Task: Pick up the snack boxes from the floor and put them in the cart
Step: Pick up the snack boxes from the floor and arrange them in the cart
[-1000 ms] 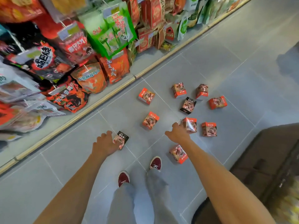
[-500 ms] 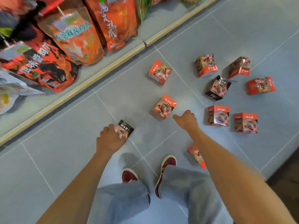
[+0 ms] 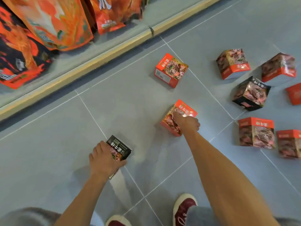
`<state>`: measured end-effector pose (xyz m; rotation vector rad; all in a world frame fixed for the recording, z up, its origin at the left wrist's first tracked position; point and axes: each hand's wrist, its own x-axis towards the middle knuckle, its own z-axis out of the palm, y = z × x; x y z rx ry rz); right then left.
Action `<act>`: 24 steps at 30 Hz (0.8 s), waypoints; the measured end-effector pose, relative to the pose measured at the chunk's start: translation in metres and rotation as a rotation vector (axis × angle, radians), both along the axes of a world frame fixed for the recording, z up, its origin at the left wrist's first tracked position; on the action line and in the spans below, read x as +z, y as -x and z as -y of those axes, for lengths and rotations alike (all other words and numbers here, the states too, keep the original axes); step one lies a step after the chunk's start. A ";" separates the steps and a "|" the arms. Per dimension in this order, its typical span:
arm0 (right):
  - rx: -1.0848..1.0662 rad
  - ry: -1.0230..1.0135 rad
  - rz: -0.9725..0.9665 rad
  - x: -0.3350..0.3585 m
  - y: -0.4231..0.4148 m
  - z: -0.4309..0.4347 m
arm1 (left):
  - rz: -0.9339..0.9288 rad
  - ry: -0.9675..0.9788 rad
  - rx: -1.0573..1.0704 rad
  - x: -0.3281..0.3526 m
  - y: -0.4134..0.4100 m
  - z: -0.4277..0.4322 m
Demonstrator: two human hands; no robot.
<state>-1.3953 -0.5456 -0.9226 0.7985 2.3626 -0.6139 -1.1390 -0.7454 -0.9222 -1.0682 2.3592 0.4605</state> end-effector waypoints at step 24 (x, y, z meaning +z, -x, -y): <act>-0.173 0.036 -0.063 -0.006 -0.006 0.012 | -0.082 0.025 0.032 -0.022 0.001 0.002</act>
